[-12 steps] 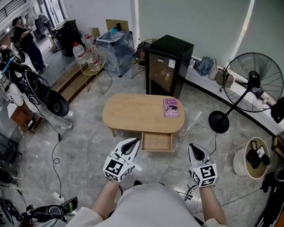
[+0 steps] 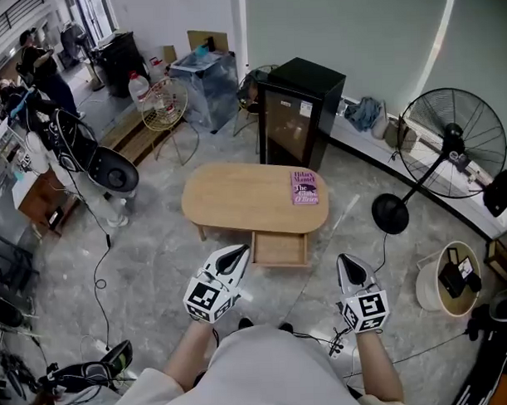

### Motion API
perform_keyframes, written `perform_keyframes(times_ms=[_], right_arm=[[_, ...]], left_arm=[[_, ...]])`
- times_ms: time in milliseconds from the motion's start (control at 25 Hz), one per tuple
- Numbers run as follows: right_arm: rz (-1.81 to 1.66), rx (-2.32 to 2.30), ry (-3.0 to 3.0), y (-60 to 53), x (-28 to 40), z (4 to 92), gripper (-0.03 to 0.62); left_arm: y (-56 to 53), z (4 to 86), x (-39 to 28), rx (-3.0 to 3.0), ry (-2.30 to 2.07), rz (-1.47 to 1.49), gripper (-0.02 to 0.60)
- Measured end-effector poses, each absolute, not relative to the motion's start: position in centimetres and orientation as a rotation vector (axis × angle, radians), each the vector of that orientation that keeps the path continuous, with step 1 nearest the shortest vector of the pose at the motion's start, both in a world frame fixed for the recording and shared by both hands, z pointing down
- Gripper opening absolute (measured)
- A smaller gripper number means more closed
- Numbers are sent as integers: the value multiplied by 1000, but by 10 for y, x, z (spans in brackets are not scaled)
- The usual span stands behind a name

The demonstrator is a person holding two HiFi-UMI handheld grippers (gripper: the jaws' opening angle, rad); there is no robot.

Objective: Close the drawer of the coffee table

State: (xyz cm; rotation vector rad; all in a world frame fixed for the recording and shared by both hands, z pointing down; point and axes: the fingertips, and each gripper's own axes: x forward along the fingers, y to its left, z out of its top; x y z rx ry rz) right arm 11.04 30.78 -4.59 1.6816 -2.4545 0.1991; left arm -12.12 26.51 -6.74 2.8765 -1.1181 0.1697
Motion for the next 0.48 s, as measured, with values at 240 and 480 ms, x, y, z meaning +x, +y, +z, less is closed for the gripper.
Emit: perform_keyframes(times_ms=[240, 480], right_arm=[[226, 1687, -2451, 312, 122, -36, 11], [218, 1663, -2459, 314, 133, -33, 11]], left_arm=[[267, -58, -116, 2857, -1126, 179, 8], [267, -53, -103, 2828, -1134, 183, 8]])
